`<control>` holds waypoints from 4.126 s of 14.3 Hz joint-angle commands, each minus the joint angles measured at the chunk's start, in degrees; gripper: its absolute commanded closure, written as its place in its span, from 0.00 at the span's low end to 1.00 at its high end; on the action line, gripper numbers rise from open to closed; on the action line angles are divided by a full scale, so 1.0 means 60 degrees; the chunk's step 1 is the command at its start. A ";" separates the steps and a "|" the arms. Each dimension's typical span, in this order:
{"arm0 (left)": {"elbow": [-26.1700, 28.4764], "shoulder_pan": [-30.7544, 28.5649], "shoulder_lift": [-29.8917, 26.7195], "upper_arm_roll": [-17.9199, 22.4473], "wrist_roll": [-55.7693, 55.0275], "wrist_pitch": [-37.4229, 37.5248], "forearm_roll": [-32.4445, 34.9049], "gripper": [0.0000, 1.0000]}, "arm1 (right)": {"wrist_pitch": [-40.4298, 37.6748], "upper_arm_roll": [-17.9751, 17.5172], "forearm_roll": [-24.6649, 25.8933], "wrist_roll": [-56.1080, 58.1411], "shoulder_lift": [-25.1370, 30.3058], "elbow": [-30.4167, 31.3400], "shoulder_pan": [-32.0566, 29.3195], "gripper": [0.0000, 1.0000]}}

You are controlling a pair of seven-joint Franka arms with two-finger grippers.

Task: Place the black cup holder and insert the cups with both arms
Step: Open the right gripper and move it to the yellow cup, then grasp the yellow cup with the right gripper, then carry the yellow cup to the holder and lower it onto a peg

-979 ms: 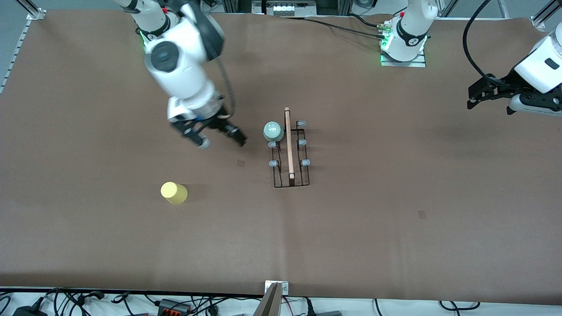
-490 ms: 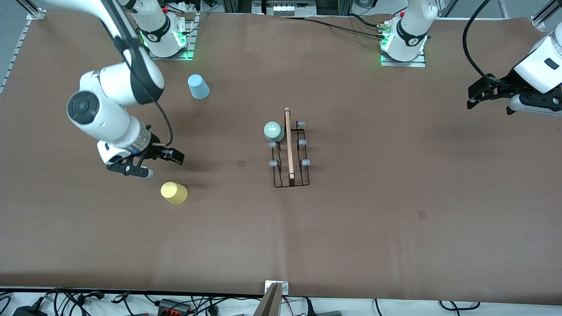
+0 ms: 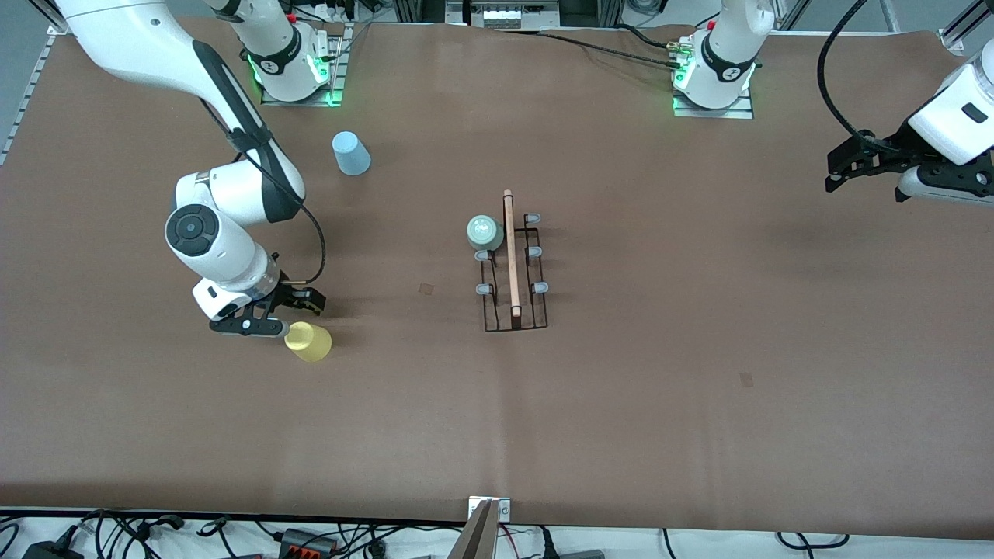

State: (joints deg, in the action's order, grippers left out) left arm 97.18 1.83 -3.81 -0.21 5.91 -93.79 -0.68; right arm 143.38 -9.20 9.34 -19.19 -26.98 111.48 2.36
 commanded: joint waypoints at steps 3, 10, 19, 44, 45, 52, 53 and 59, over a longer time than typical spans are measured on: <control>-0.0216 -0.0056 0.0079 -0.0068 -0.0061 0.0207 0.0040 0.00 | 0.1297 0.0186 0.0128 0.0270 -0.0191 0.0156 0.0133 0.00; -0.0230 -0.0042 0.0079 -0.0082 -0.0047 0.0207 0.0026 0.00 | 0.1986 0.0186 0.0157 0.0299 -0.0469 0.0098 0.0207 0.00; -0.0216 -0.0056 0.0079 -0.0068 -0.0018 0.0279 -0.0003 0.00 | 0.2940 0.0377 0.0143 0.0841 -0.0938 0.0010 0.0177 0.16; -0.0230 -0.0056 0.0064 0.0020 -0.0003 0.0719 -0.0033 0.00 | -0.0430 -0.0912 0.0113 -1.0878 -0.0366 -0.2979 0.4089 0.78; -0.0230 -0.0056 0.0064 0.0020 -0.0003 0.0719 -0.0033 0.00 | -0.0183 -0.0912 0.0156 -1.0892 -0.0483 -0.2979 0.4103 0.78; -0.0245 -0.0056 0.0079 0.0020 -0.0017 0.0734 -0.0121 0.00 | 0.0493 -0.0854 0.0172 -1.0689 -0.0807 -0.2964 0.4103 0.00; -0.0245 -0.0056 0.0064 0.0020 -0.0017 0.0734 -0.0121 0.00 | 0.0392 -0.0825 0.0172 -1.0673 -0.0589 -0.2950 0.4016 0.00; -0.0245 -0.0071 0.0079 0.0035 -0.0017 0.0749 -0.0296 0.00 | -0.4683 -0.0839 -0.0120 -0.6712 0.1649 -0.2803 0.2232 0.00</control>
State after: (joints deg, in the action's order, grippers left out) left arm 97.17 1.65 -3.81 0.03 5.91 -90.66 -1.27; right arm 124.11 -13.57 9.85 -68.58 -23.04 93.27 20.42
